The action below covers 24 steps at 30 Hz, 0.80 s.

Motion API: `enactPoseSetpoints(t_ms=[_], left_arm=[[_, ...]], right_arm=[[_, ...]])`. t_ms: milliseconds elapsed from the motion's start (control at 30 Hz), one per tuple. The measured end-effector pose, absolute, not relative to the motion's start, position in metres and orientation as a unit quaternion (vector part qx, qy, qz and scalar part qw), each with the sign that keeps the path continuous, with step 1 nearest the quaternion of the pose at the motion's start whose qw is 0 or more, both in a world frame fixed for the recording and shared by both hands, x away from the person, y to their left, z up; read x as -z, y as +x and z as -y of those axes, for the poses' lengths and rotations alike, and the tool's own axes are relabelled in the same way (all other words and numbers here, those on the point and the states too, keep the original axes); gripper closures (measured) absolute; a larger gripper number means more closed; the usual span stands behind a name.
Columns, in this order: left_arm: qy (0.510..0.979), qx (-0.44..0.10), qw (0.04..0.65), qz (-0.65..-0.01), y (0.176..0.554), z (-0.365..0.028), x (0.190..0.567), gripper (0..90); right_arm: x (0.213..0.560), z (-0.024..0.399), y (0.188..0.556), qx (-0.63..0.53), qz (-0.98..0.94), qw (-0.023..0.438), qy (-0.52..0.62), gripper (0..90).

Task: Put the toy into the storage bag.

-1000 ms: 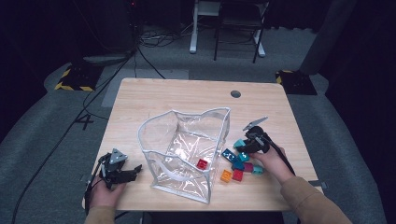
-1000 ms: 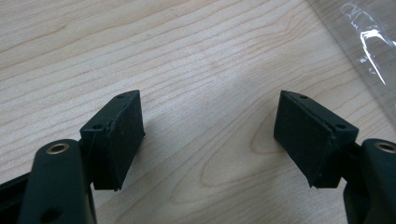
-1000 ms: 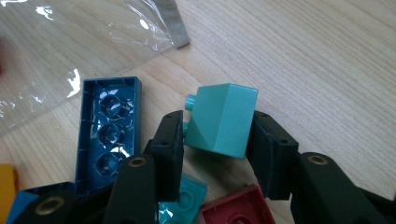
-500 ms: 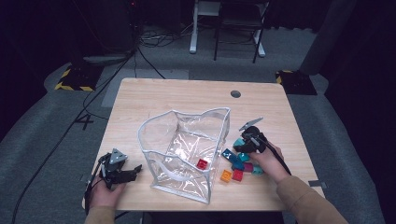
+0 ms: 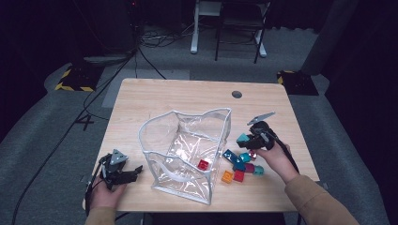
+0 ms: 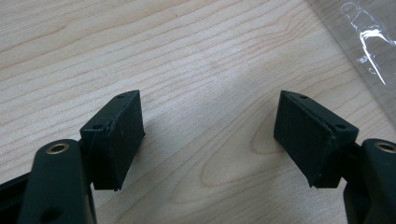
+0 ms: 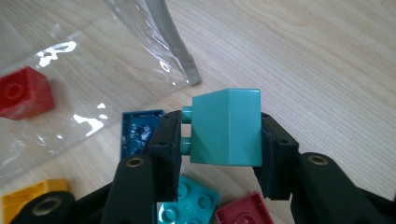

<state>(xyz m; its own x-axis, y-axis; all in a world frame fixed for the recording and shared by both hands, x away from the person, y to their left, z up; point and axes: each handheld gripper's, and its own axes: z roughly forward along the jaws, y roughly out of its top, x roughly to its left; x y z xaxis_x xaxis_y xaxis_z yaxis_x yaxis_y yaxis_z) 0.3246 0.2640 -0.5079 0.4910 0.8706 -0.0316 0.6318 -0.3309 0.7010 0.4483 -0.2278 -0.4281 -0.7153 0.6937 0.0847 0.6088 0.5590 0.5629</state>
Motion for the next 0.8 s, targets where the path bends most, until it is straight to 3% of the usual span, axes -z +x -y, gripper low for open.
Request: enactPoseSetpoints(t_ms=[800], left_arm=[[0.798, -0.177, 0.333, -0.47, 0.324, -0.264, 0.508, 23.0]], right_arm=[[0.339, 0.229, 0.433, -0.353, -0.868, 0.078, 0.339, 56.7]])
